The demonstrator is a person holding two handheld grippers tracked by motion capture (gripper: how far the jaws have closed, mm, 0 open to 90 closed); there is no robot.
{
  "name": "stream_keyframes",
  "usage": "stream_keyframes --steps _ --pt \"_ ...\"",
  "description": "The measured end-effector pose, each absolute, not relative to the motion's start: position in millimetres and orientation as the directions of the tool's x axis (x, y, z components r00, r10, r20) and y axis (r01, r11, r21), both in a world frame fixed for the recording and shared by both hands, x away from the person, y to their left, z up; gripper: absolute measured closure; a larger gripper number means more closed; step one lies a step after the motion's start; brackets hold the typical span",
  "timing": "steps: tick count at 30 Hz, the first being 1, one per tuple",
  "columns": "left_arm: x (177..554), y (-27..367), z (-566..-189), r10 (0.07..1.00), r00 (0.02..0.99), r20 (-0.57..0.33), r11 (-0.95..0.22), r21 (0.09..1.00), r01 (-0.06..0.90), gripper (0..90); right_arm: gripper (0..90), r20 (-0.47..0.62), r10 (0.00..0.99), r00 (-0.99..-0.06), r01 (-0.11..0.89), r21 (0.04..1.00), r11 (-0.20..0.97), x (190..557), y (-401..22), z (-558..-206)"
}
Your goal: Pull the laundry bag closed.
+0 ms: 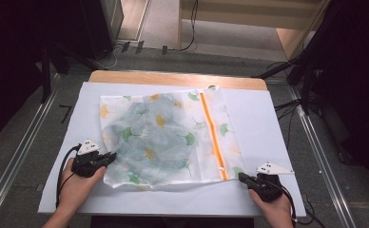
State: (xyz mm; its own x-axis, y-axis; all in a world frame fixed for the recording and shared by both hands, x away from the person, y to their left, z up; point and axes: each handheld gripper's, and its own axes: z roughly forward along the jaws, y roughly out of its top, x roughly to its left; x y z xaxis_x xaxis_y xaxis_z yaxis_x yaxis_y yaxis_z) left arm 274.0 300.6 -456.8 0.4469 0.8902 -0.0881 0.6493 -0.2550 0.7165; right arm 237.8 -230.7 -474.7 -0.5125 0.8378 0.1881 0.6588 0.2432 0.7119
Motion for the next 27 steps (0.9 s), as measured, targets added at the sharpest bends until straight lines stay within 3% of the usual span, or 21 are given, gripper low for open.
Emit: stream_keyframes --steps 7,8,9,11,15,17,20,24,27 --pt "273.9 306.6 -457.2 0.900 0.430 -0.077 -0.247 0.722 0.646 86.1 90.0 0.203 0.843 -0.498 0.637 0.745 0.197 235.8 -235.7 -465.0" --pt "274.0 306.7 -457.4 0.899 0.430 -0.076 -0.248 0.722 0.646 86.0 84.1 0.201 0.853 -0.482 0.641 0.745 0.187 236.2 -235.8 -465.8" --pt "274.2 306.6 -457.6 0.899 0.431 -0.075 -0.249 0.721 0.646 85.9 71.4 0.204 0.864 -0.460 0.648 0.743 0.169 237.8 -235.6 -467.0" --pt "274.3 305.9 -458.2 0.899 0.430 -0.076 -0.248 0.721 0.647 85.7 59.3 0.224 0.881 -0.416 0.669 0.731 0.130 243.4 -235.8 -470.3" --pt "274.0 306.4 -458.5 0.899 0.430 -0.079 -0.248 0.720 0.649 85.3 53.2 0.222 0.882 -0.415 0.688 0.712 0.144 252.7 -227.9 -477.4" --pt "273.8 306.5 -458.9 0.899 0.431 -0.082 -0.245 0.720 0.649 85.2 56.3 0.172 0.891 -0.421 0.690 0.698 0.191 253.6 -220.5 -480.0" --pt "273.9 306.7 -460.0 0.899 0.430 -0.087 -0.242 0.719 0.652 84.8 69.2 0.082 0.915 -0.395 0.676 0.700 0.229 251.0 -213.4 -480.0" --pt "273.5 306.8 -460.4 0.898 0.431 -0.092 -0.240 0.719 0.652 84.7 87.3 0.079 0.912 -0.403 0.674 0.700 0.237 249.4 -211.5 -479.9" --pt "273.0 306.2 -460.1 0.898 0.431 -0.086 -0.243 0.719 0.651 84.8 90.0 0.040 0.895 -0.444 0.653 0.699 0.292 248.2 -207.1 -478.9"
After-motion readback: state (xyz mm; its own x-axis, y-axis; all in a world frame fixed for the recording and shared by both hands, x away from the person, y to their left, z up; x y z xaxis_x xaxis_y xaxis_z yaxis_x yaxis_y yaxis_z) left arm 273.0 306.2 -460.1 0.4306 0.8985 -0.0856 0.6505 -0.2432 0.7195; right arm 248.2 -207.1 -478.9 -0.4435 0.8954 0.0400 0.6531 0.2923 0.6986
